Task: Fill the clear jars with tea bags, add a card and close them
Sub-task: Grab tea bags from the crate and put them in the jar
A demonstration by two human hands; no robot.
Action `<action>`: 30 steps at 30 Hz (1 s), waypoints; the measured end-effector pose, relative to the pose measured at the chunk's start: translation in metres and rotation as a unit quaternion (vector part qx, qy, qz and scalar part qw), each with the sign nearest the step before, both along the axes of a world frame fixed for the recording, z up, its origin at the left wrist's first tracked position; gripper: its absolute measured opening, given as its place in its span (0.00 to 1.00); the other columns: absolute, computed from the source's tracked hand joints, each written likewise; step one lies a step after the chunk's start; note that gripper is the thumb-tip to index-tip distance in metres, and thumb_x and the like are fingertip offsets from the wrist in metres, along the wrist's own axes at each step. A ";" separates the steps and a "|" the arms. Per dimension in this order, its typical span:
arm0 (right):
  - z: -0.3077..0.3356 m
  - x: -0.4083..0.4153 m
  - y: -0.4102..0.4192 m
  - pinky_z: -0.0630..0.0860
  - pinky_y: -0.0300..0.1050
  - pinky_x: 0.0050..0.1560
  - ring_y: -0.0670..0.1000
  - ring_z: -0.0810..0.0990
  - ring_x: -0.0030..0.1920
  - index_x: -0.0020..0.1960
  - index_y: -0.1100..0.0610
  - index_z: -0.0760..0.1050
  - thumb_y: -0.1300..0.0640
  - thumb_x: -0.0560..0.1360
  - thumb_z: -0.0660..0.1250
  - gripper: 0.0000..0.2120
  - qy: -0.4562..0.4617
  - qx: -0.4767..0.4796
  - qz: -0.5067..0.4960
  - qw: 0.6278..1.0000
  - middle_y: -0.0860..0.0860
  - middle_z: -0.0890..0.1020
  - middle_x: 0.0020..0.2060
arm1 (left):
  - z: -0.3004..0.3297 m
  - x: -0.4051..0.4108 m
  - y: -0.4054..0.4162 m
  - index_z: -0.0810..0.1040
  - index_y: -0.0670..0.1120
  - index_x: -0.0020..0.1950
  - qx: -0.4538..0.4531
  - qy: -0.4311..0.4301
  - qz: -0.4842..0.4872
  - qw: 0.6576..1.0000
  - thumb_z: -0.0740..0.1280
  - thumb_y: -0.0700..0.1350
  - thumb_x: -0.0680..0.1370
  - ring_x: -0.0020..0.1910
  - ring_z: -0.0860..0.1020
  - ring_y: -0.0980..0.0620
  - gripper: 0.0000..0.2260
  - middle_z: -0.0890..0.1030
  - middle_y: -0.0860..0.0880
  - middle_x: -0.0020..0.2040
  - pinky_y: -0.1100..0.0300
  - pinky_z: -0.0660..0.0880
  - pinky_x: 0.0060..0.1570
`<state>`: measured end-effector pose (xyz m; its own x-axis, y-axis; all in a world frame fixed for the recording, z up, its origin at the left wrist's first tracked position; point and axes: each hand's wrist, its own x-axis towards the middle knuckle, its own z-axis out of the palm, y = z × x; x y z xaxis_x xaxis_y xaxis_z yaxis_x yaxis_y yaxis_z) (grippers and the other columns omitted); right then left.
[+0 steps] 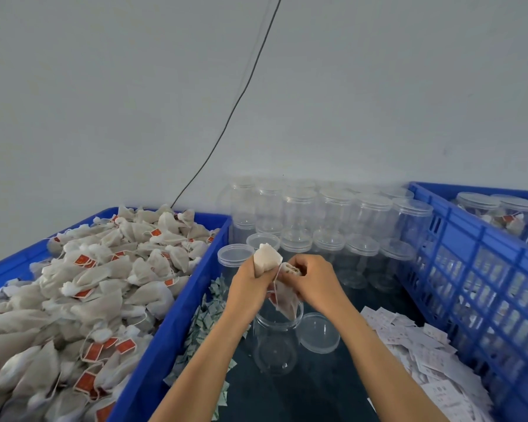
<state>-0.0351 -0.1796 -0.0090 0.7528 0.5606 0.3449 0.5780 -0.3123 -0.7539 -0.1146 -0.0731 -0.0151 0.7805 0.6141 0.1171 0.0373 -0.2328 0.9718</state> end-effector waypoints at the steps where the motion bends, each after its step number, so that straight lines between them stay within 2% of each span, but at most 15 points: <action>1: -0.002 0.000 0.001 0.73 0.35 0.29 0.39 0.75 0.25 0.35 0.50 0.76 0.55 0.73 0.72 0.09 0.004 -0.005 0.003 1.000 0.46 0.79 0.29 | -0.002 -0.001 0.000 0.73 0.47 0.65 0.028 0.013 0.006 1.000 0.66 0.44 0.79 0.52 0.81 0.47 0.14 0.81 0.47 0.53 0.49 0.78 0.55; 3: -0.004 -0.001 0.003 0.73 0.34 0.28 0.39 0.75 0.25 0.38 0.51 0.77 0.58 0.73 0.70 0.06 0.003 -0.016 0.016 1.000 0.45 0.79 0.30 | -0.006 -0.003 -0.002 0.73 0.48 0.65 0.050 0.014 -0.014 0.999 0.68 0.45 0.79 0.51 0.80 0.49 0.15 0.81 0.49 0.52 0.50 0.79 0.53; 5: -0.006 -0.002 0.003 0.71 0.32 0.28 0.38 0.76 0.26 0.43 0.52 0.78 0.60 0.74 0.68 0.04 -0.006 -0.025 0.028 0.999 0.45 0.79 0.32 | -0.010 -0.003 -0.001 0.75 0.49 0.63 0.047 0.009 -0.026 0.998 0.68 0.42 0.78 0.44 0.79 0.55 0.14 0.81 0.52 0.46 0.60 0.77 0.43; 7: -0.006 -0.002 0.000 0.70 0.30 0.28 0.38 0.77 0.28 0.45 0.52 0.79 0.59 0.74 0.68 0.03 -0.005 -0.027 0.047 0.999 0.44 0.80 0.33 | -0.009 -0.001 0.002 0.76 0.50 0.59 0.056 0.025 -0.009 0.998 0.65 0.36 0.77 0.35 0.75 0.56 0.13 0.79 0.52 0.39 0.63 0.72 0.35; 9: -0.006 -0.001 -0.003 0.69 0.30 0.30 0.37 0.76 0.29 0.42 0.50 0.79 0.56 0.74 0.70 0.03 -0.016 -0.040 0.068 0.997 0.44 0.80 0.32 | -0.010 -0.001 0.005 0.77 0.47 0.54 0.092 0.048 -0.004 0.995 0.63 0.36 0.77 0.35 0.74 0.52 0.09 0.79 0.48 0.38 0.58 0.71 0.36; 11: -0.008 0.001 -0.005 0.68 0.30 0.32 0.36 0.75 0.30 0.39 0.48 0.77 0.52 0.74 0.71 0.06 -0.030 -0.058 0.073 0.995 0.43 0.79 0.31 | -0.009 -0.001 0.007 0.78 0.42 0.52 0.116 0.061 -0.003 0.991 0.63 0.37 0.77 0.38 0.76 0.48 0.07 0.80 0.45 0.40 0.54 0.73 0.41; 14: -0.012 0.002 -0.005 0.69 0.34 0.38 0.40 0.75 0.37 0.40 0.47 0.77 0.47 0.75 0.69 0.07 -0.079 -0.109 0.055 0.989 0.43 0.77 0.38 | -0.008 0.005 0.010 0.78 0.43 0.52 0.099 0.083 -0.002 0.992 0.65 0.40 0.78 0.43 0.79 0.46 0.05 0.81 0.43 0.43 0.51 0.77 0.47; 16: -0.015 0.003 -0.004 0.71 0.40 0.42 0.44 0.76 0.43 0.42 0.46 0.78 0.44 0.76 0.66 0.07 -0.112 -0.143 0.038 0.983 0.44 0.76 0.43 | -0.007 0.008 0.012 0.76 0.46 0.45 0.106 0.120 0.000 0.987 0.65 0.42 0.78 0.40 0.79 0.49 0.03 0.80 0.46 0.39 0.56 0.76 0.43; 19: -0.015 0.005 -0.004 0.74 0.45 0.46 0.46 0.76 0.46 0.44 0.47 0.80 0.44 0.76 0.66 0.09 -0.125 -0.179 0.026 0.975 0.44 0.77 0.46 | -0.014 0.009 0.016 0.77 0.47 0.46 0.118 0.103 0.003 0.988 0.64 0.40 0.77 0.43 0.79 0.49 0.04 0.81 0.46 0.41 0.53 0.77 0.44; 22: -0.016 0.006 -0.002 0.73 0.44 0.45 0.45 0.74 0.47 0.49 0.47 0.82 0.44 0.75 0.67 0.09 -0.153 -0.229 0.016 0.961 0.45 0.76 0.48 | -0.021 0.011 0.023 0.74 0.49 0.38 0.157 0.131 0.022 0.979 0.63 0.40 0.77 0.35 0.76 0.54 0.08 0.78 0.50 0.34 0.59 0.72 0.36; 25: -0.015 0.003 0.000 0.66 0.42 0.44 0.47 0.69 0.48 0.51 0.46 0.83 0.44 0.75 0.68 0.10 -0.193 -0.267 0.009 0.944 0.46 0.69 0.45 | -0.031 0.017 0.030 0.73 0.51 0.37 0.170 0.157 0.025 0.972 0.63 0.42 0.76 0.32 0.75 0.54 0.09 0.77 0.52 0.32 0.59 0.71 0.35; 28: -0.015 0.002 0.001 0.67 0.45 0.51 0.53 0.70 0.54 0.52 0.49 0.82 0.47 0.75 0.67 0.10 -0.202 -0.310 0.009 0.929 0.48 0.67 0.47 | -0.036 0.023 0.034 0.71 0.55 0.36 0.261 0.205 -0.011 0.943 0.63 0.47 0.77 0.32 0.75 0.57 0.09 0.75 0.56 0.31 0.62 0.69 0.32; 30: -0.016 0.001 0.003 0.66 0.47 0.55 0.55 0.68 0.58 0.55 0.55 0.80 0.49 0.75 0.67 0.13 -0.192 -0.342 0.005 0.920 0.51 0.69 0.50 | -0.034 0.029 0.034 0.70 0.53 0.38 0.313 0.237 -0.057 0.918 0.63 0.45 0.78 0.34 0.74 0.57 0.09 0.72 0.58 0.31 0.64 0.66 0.33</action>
<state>-0.0344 -0.1765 -0.0255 0.6431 0.7512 0.1487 0.7658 -0.6314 -0.1220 -0.0852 -0.0395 -0.0492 0.8901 0.4530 0.0494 0.3619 -0.7686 0.5275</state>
